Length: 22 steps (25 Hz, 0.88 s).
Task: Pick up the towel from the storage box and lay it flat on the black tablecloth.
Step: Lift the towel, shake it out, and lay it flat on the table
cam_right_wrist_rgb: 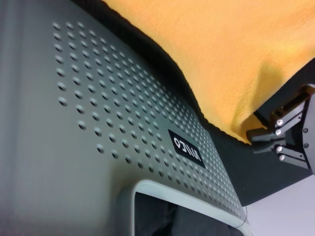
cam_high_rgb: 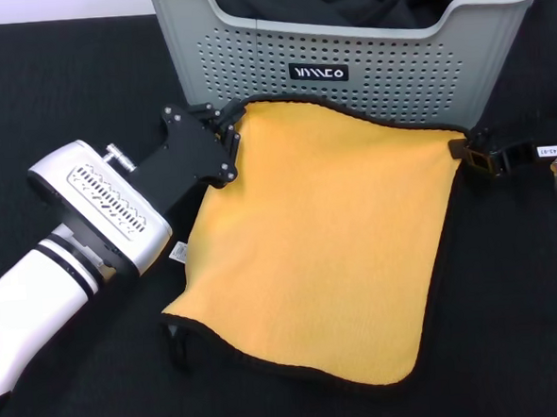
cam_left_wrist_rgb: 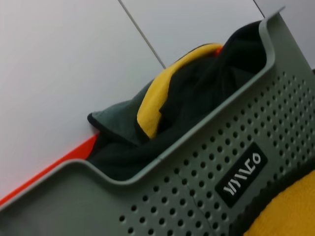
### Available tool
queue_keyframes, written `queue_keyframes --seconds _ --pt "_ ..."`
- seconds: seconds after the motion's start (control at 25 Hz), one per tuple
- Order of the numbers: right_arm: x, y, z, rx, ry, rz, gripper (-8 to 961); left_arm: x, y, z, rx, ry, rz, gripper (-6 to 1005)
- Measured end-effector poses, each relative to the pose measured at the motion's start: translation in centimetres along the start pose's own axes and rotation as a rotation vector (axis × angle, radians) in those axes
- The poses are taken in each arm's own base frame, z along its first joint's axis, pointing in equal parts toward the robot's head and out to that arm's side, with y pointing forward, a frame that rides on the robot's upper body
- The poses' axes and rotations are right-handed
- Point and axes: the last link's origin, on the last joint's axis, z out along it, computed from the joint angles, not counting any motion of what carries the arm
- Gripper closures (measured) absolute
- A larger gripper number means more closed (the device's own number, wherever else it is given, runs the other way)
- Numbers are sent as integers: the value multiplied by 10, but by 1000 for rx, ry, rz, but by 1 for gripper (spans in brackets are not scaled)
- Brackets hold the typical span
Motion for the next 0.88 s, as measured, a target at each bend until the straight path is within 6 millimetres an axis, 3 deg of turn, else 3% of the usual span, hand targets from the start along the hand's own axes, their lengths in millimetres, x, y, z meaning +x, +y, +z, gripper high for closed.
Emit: queue_keyframes --seconds 0.64,0.8,0.88 --pt "4 -7 -1 55 -10 15 812 -1 -1 6 -1 -24 -7 904" --pt "8 -6 -8 50 -19 37 791 0 -1 5 3 -21 -17 716" --pt "9 -4 -15 27 -28 64 715 -1 0 4 3 -21 -30 629"
